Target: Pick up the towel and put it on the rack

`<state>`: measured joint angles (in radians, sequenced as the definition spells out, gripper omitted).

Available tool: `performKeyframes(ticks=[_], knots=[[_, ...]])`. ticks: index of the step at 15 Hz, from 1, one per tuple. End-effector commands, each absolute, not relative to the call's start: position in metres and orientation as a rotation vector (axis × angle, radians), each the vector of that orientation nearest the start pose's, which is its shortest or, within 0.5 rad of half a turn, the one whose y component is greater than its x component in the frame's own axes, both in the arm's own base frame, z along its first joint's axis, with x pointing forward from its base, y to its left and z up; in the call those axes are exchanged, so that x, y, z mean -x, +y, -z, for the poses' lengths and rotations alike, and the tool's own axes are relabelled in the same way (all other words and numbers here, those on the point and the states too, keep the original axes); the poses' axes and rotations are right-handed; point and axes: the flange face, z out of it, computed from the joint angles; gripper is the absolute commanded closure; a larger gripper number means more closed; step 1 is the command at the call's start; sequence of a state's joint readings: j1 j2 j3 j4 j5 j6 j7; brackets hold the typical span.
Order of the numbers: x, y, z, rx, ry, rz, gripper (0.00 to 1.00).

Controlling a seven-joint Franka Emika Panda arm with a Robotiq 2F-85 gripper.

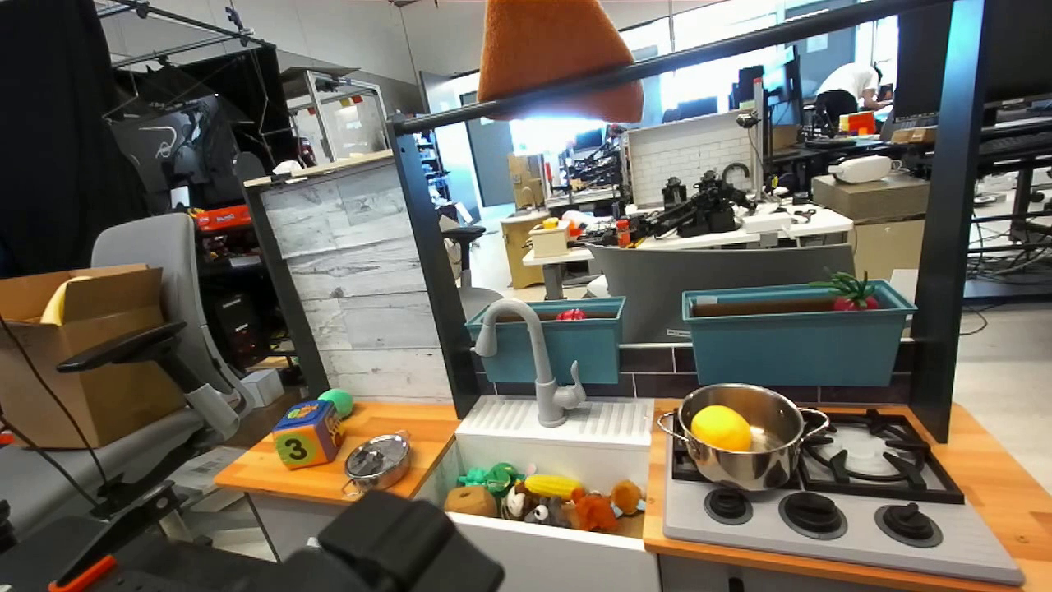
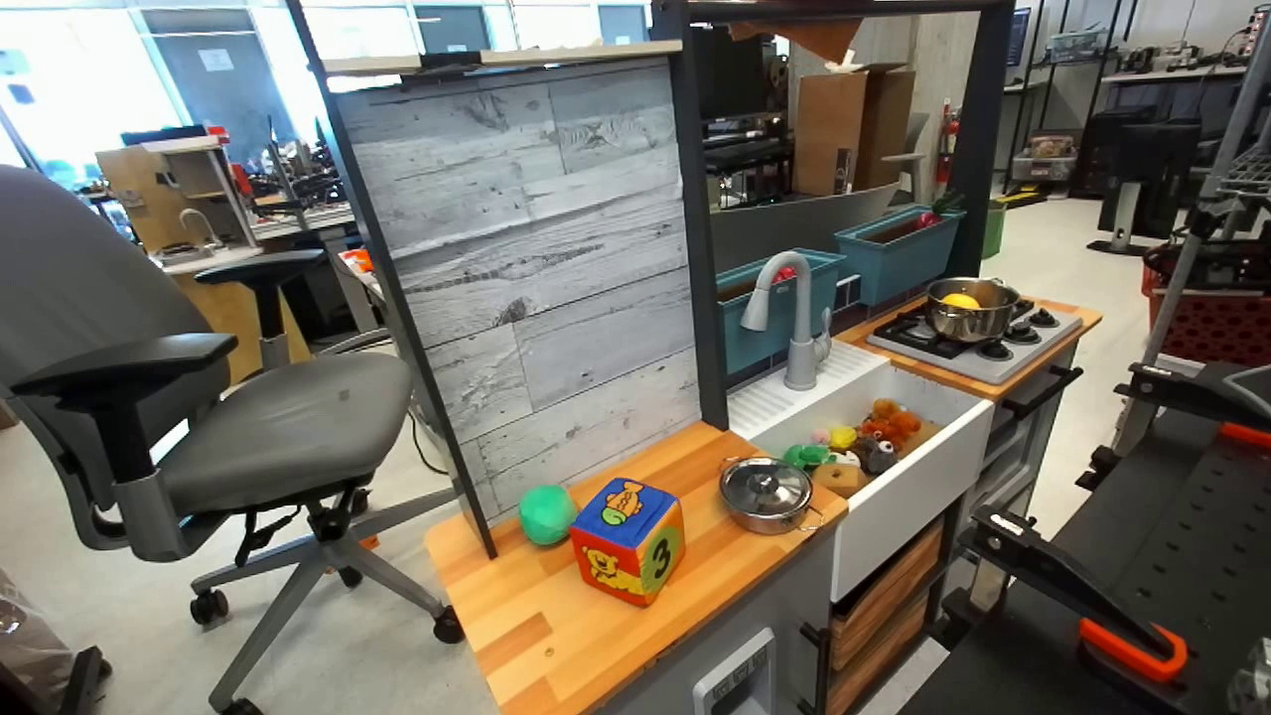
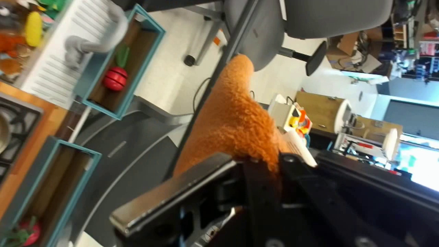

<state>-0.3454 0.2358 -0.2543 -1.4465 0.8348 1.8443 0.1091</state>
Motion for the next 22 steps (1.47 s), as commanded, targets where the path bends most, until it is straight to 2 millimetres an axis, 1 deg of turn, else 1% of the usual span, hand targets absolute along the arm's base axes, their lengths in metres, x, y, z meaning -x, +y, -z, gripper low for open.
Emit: performKeyframes(ticks=[1,5,8,9,10,11,13,15,18,20,22], knots=[[-0.552,-0.306,-0.580,2.258,1.085,0.296,0.99],[-0.552,-0.313,-0.562,2.284,1.172,0.216,0.99],[-0.555,-0.315,-0.561,2.265,1.217,0.187,0.99],[-0.552,-0.315,-0.561,2.269,1.217,0.157,0.99],[-0.549,-0.314,-0.565,2.271,1.207,0.143,0.99],[-0.549,-0.313,-0.572,2.260,1.202,0.154,0.99],[-0.558,-0.312,-0.592,2.226,1.211,0.207,0.99],[-0.568,-0.309,-0.616,2.182,1.227,0.273,0.99],[-0.580,-0.304,-0.644,2.137,1.243,0.331,0.99],[-0.589,-0.301,-0.653,2.124,1.257,0.352,0.99],[-0.603,-0.300,-0.654,2.111,1.277,0.359,0.99]])
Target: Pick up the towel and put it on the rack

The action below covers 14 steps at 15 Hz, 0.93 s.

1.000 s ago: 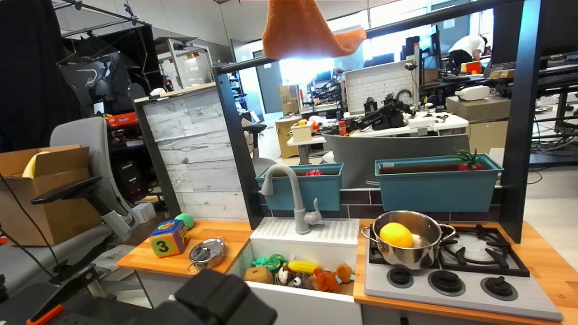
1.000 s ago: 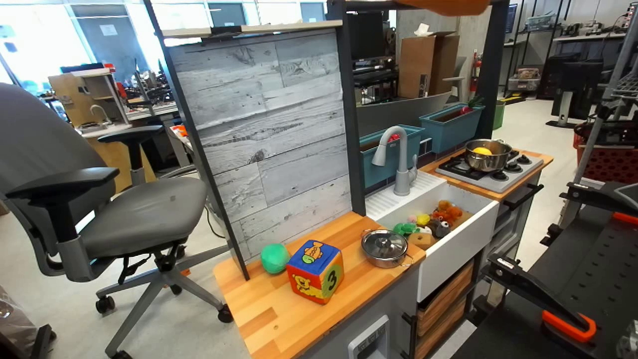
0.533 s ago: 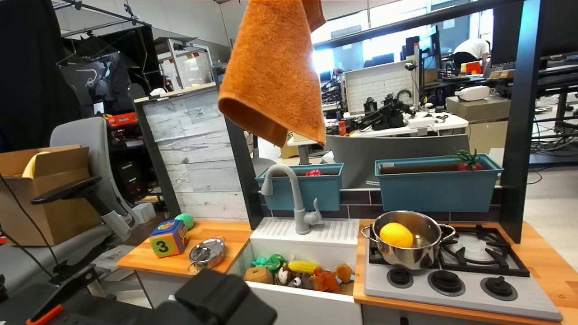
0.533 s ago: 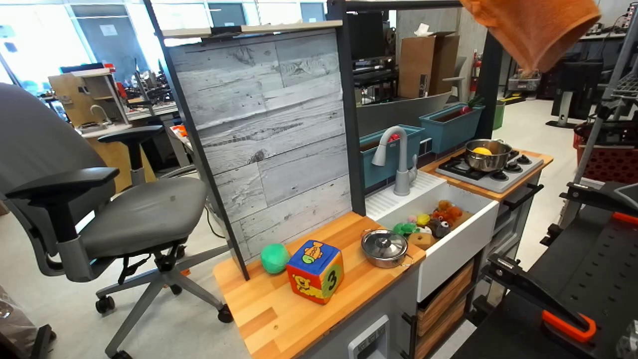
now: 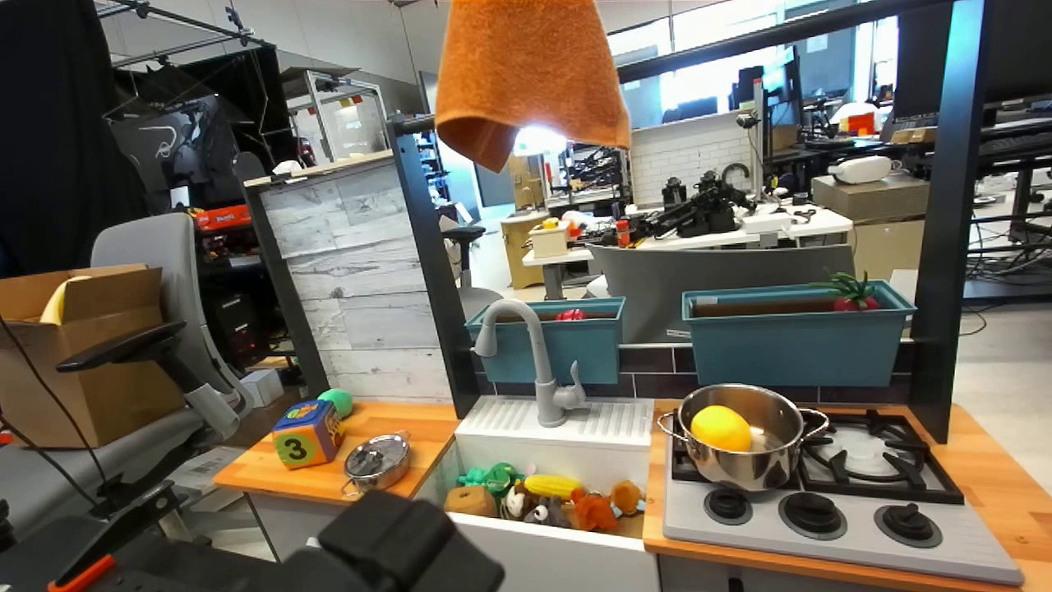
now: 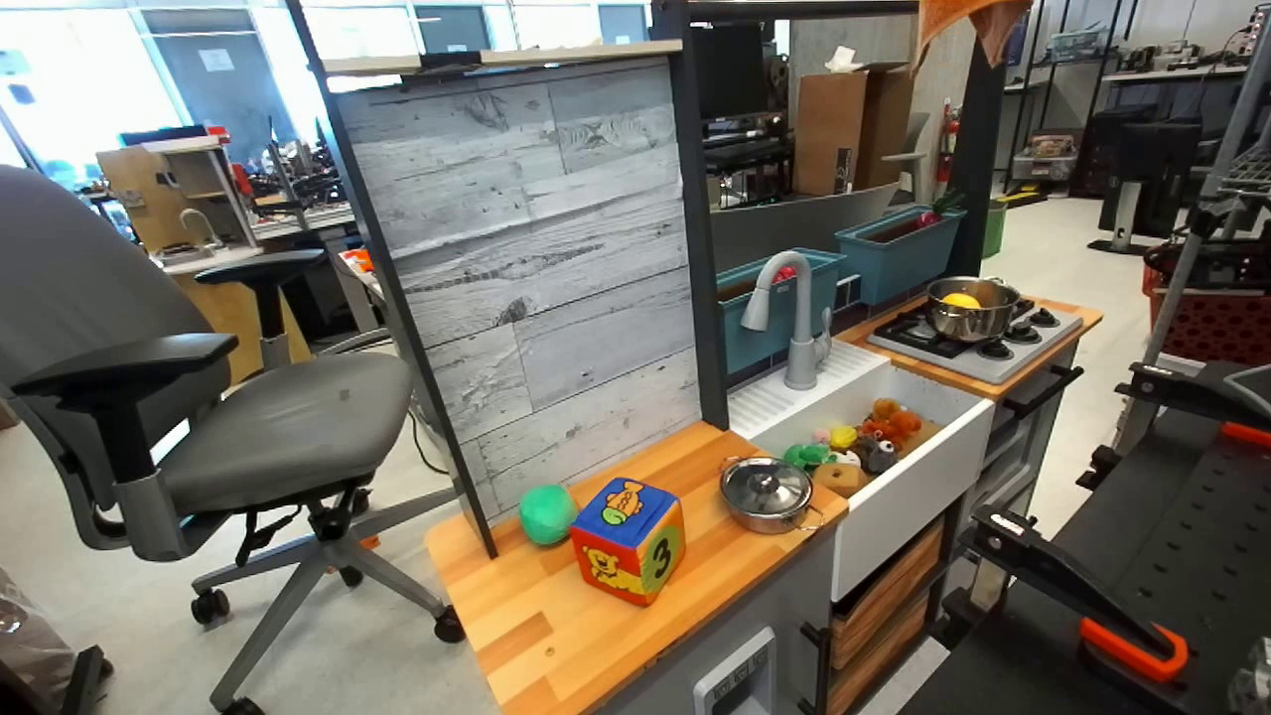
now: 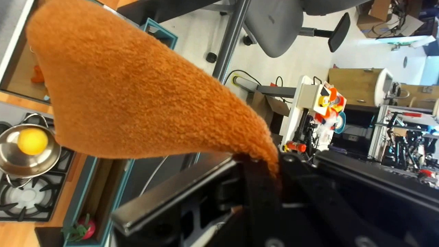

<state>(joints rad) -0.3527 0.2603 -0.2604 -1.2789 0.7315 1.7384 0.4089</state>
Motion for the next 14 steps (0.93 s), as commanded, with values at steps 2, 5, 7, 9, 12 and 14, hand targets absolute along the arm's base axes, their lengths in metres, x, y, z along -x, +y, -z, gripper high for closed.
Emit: performKeyframes(ticks=[2,5,7,9,12,14], knots=[[-0.618,-0.301,-0.658,2.071,1.288,0.411,0.99],[-0.646,-0.304,-0.667,1.966,1.294,0.555,0.99],[-0.661,-0.303,-0.662,1.944,1.310,0.595,0.99],[-0.675,-0.300,-0.654,1.941,1.326,0.606,0.99],[-0.694,-0.296,-0.634,1.950,1.350,0.589,0.99],[-0.705,-0.296,-0.620,1.953,1.368,0.576,0.99]])
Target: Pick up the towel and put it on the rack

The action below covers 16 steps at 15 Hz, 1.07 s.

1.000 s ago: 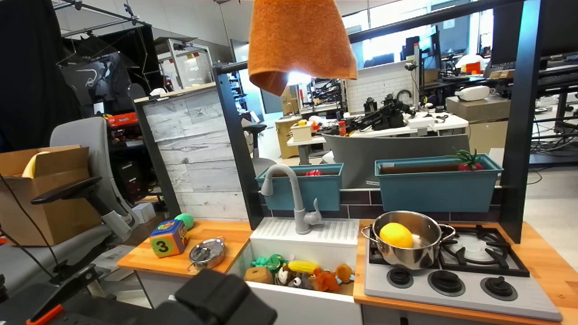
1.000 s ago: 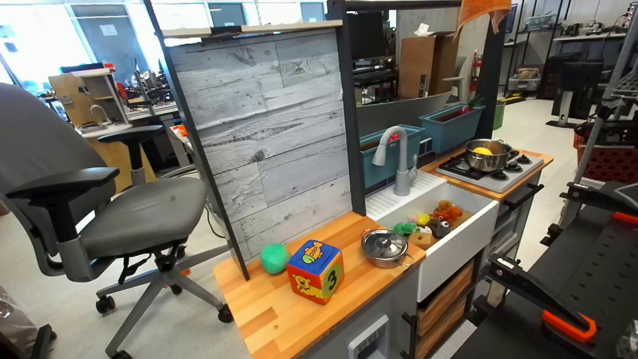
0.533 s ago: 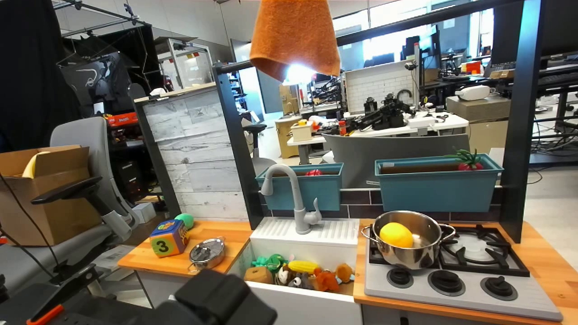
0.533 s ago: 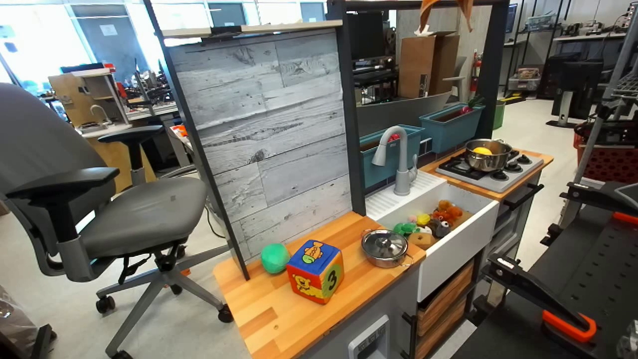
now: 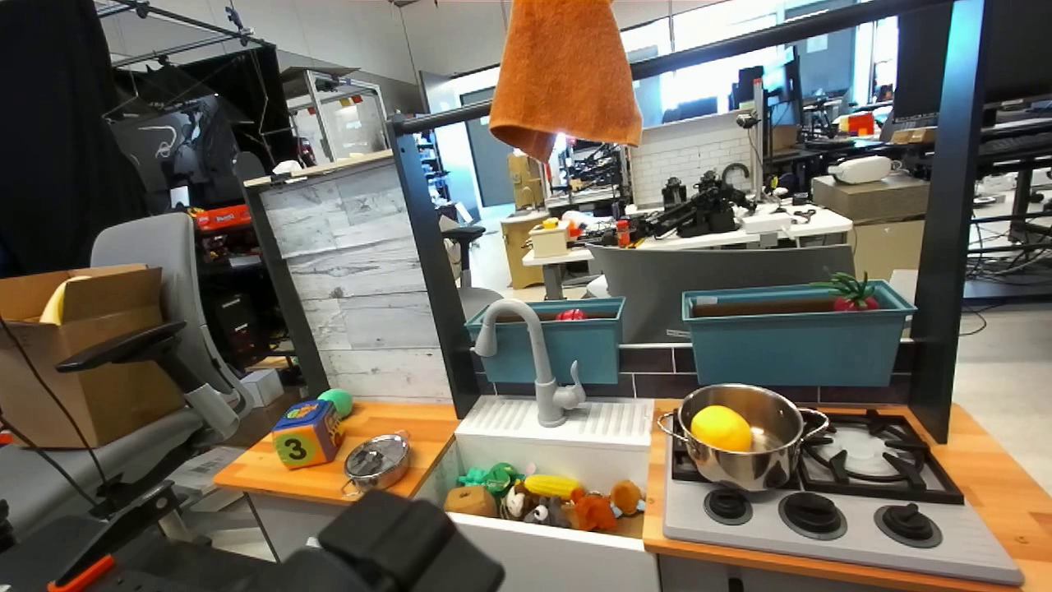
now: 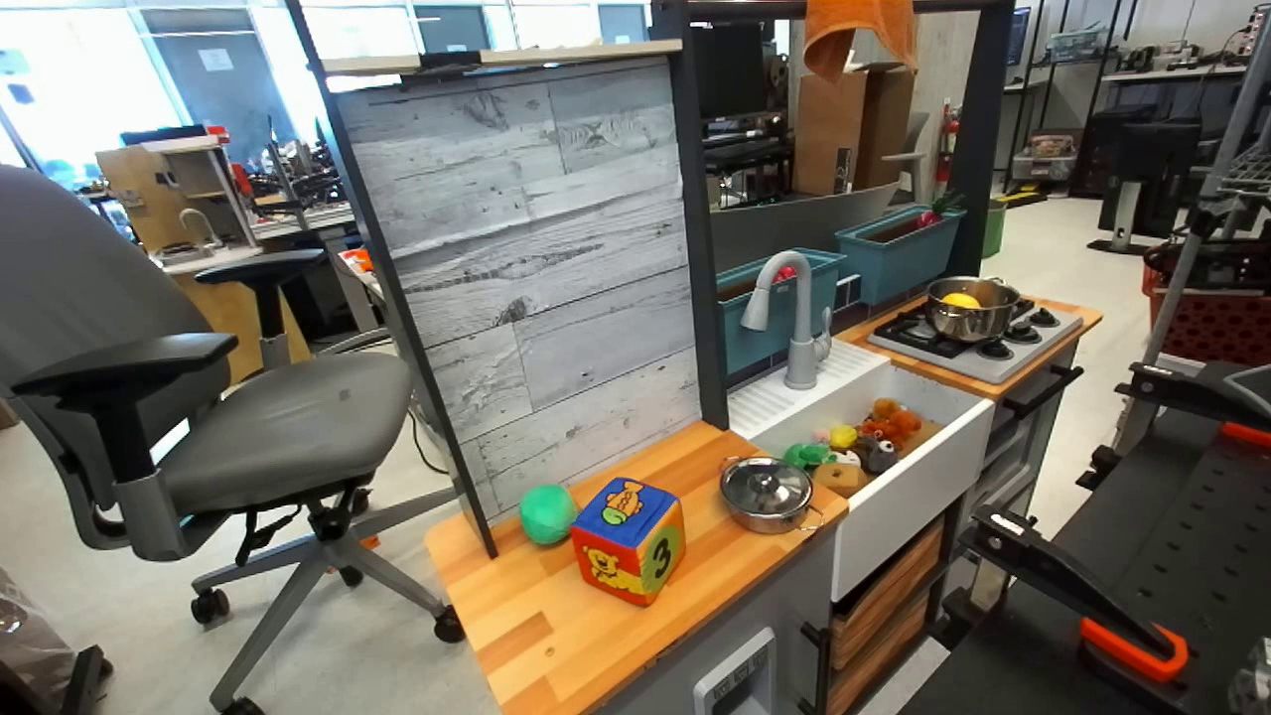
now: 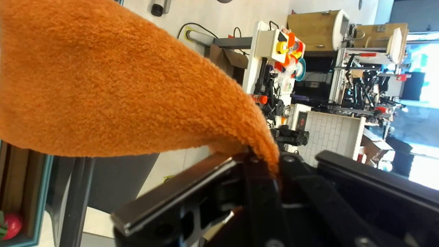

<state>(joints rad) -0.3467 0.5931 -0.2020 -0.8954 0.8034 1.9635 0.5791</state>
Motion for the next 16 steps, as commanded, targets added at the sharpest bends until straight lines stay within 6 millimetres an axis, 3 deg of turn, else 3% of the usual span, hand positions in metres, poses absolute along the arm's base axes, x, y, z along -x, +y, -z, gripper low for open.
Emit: performKeyframes(ticks=[1,8,16], knots=[[-0.709,-0.296,-0.613,1.953,1.377,0.566,0.99],[-0.733,-0.312,-0.545,1.959,1.498,0.480,0.99],[-0.741,-0.328,-0.504,1.958,1.634,0.466,0.99]])
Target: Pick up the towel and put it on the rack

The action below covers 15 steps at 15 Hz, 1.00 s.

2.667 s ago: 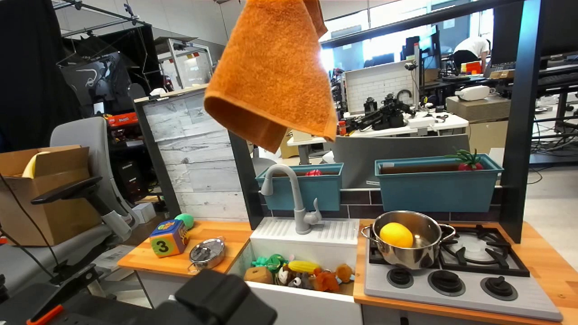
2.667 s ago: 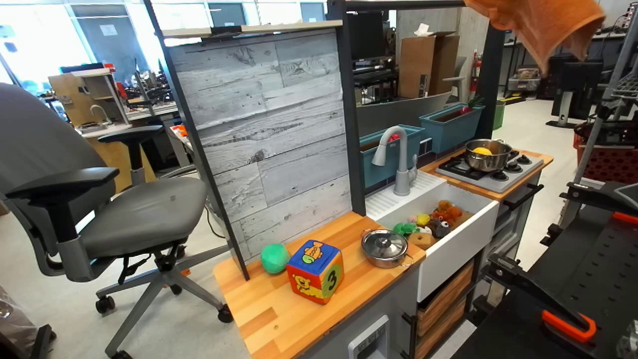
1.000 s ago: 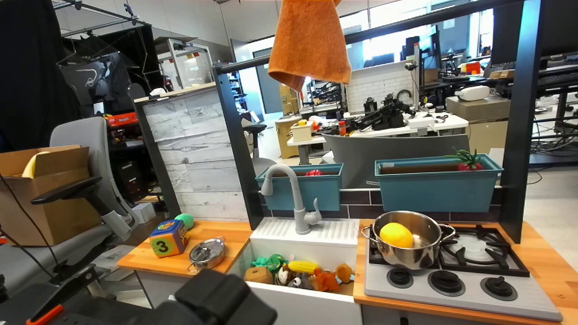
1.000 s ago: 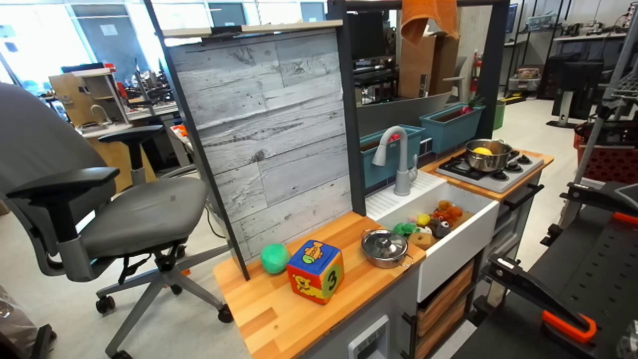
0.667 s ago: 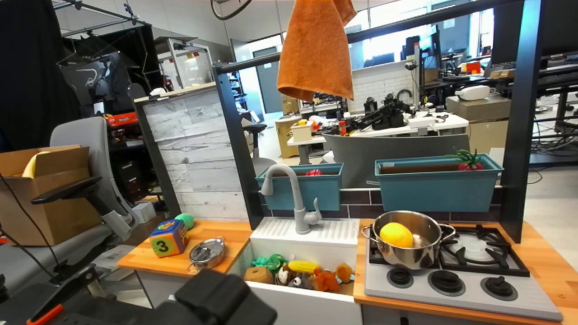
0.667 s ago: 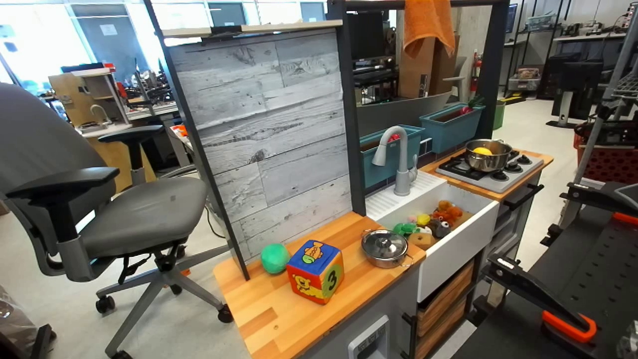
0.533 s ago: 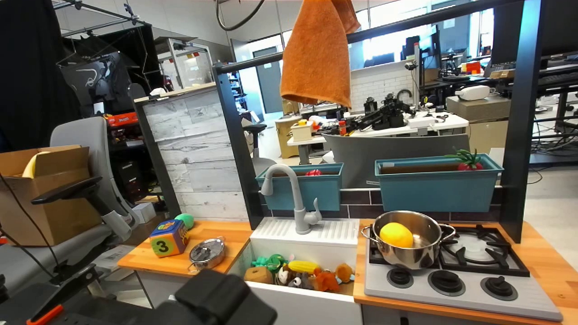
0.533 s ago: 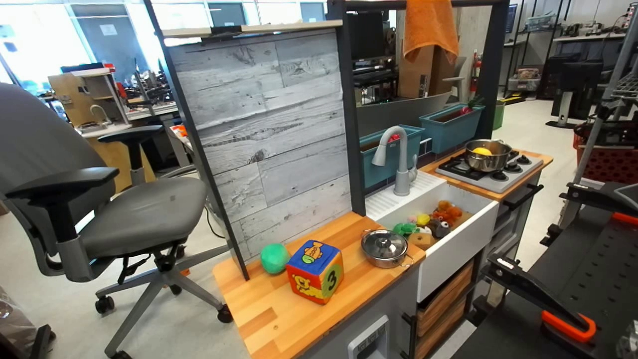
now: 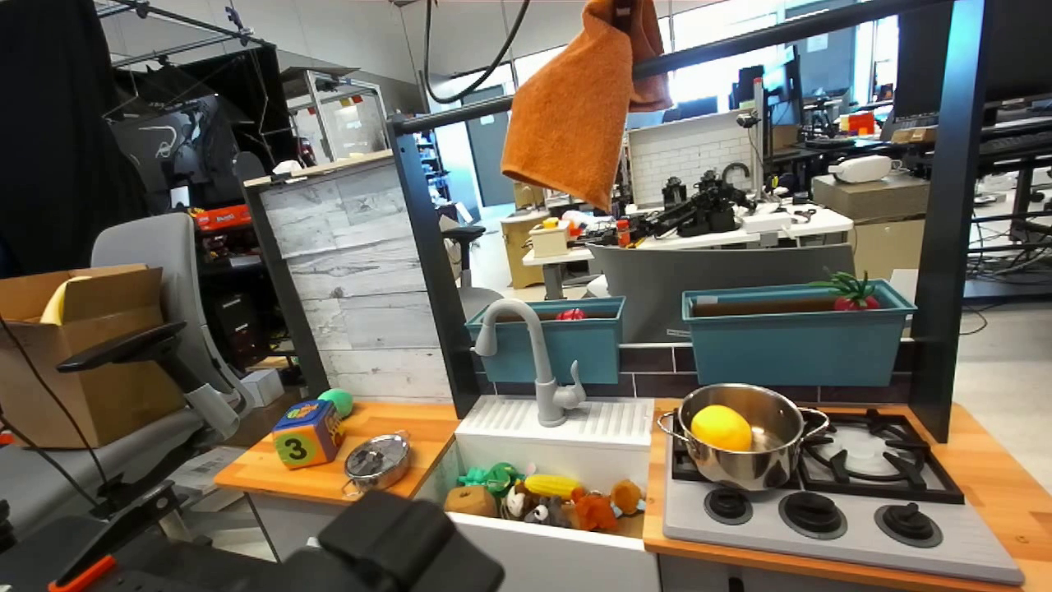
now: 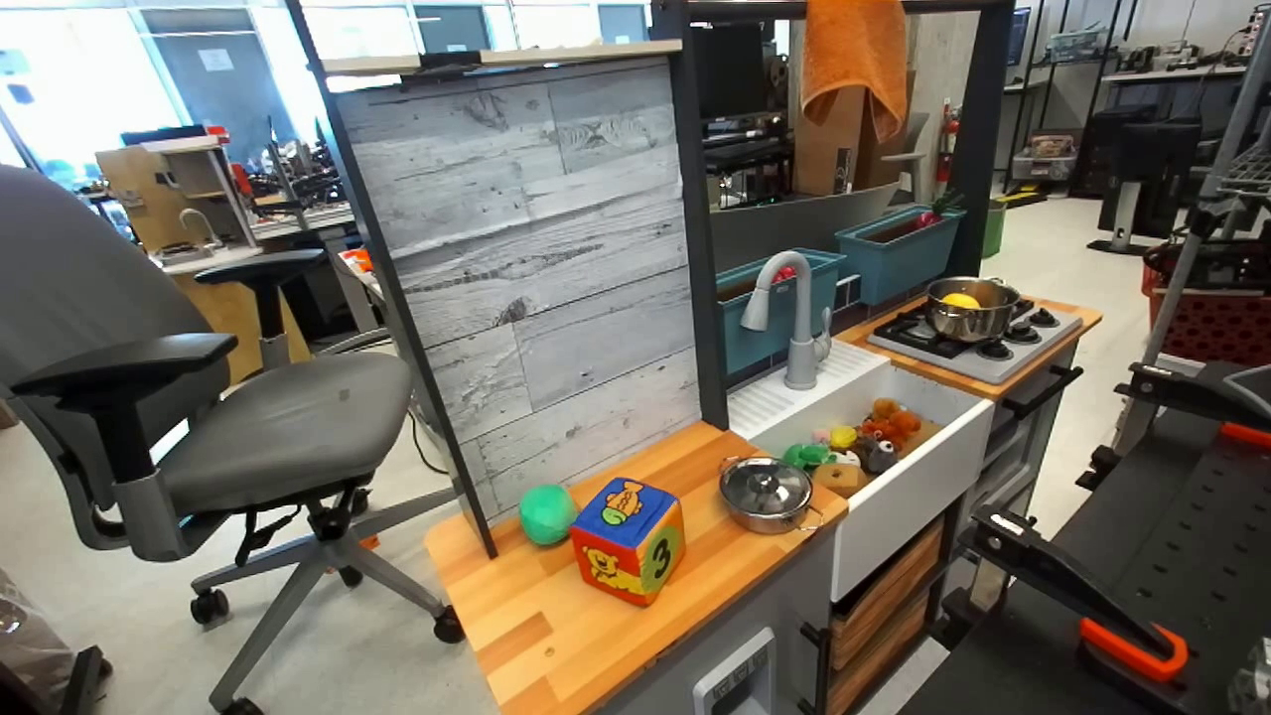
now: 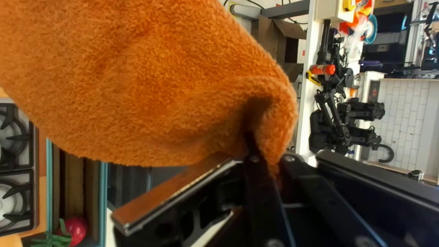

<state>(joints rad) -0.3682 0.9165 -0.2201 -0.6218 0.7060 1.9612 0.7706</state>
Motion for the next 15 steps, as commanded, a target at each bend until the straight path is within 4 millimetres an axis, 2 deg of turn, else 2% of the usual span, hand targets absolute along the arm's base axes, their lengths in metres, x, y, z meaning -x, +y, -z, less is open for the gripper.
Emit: performKeyframes(ticks=[1,8,13,14,15], knots=[[-0.741,-0.330,-0.497,1.967,1.654,0.452,0.99],[-0.741,-0.348,-0.444,1.990,1.778,0.374,0.99],[-0.738,-0.353,-0.447,1.966,1.786,0.365,0.99],[-0.738,-0.352,-0.448,1.953,1.780,0.350,0.71],[-0.738,-0.353,-0.448,1.950,1.784,0.350,0.69]])
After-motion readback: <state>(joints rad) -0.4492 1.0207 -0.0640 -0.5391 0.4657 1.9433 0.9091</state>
